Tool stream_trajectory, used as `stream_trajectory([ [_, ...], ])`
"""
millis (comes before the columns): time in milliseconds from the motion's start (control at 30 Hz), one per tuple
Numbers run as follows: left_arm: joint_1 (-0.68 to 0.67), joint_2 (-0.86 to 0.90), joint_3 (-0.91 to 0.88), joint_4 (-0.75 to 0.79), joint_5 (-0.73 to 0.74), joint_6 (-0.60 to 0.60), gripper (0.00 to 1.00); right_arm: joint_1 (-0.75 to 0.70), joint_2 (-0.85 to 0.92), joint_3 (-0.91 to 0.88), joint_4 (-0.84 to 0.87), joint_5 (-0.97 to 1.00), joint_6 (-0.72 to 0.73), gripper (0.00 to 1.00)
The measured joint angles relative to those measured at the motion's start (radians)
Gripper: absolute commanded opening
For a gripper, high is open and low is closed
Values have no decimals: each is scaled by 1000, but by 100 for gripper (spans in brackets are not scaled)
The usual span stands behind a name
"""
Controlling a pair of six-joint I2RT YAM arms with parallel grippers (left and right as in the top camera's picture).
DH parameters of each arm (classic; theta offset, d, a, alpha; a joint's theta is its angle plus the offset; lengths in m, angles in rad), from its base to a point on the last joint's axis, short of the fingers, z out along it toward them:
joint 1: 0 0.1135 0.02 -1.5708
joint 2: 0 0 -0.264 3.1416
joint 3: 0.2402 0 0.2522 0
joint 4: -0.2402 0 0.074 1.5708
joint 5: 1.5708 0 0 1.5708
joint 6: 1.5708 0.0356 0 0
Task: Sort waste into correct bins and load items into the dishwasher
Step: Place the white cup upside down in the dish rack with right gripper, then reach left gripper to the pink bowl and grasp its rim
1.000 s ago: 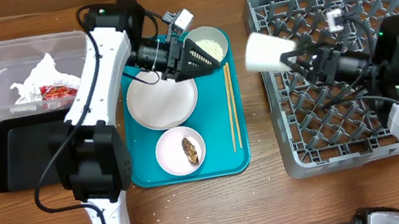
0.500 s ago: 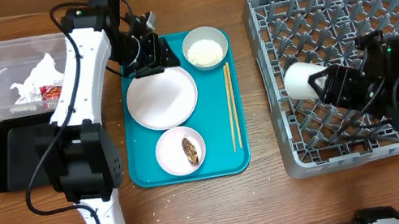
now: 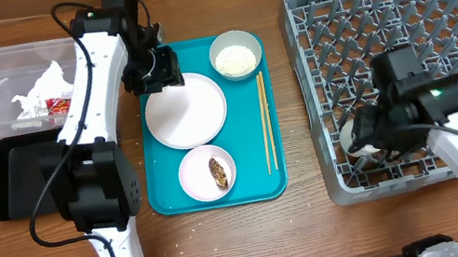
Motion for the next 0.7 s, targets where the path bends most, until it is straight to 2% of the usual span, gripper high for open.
stream_trajectory([
  [100,0,0,0,0,-8,0,55,0,29,0,8,10,3,72],
  [200,0,0,0,1,-11,0,56,0,37,0,32,21,9,86],
  [400,0,0,81,-71,-26,0,56,0,39,113,-11,25,-4,90],
  [500,0,0,215,-151,-39,0,55,0,39,248,-4,-5,-33,88],
  [700,0,0,443,-356,-98,-26,49,37,39,302,69,-105,-63,86],
])
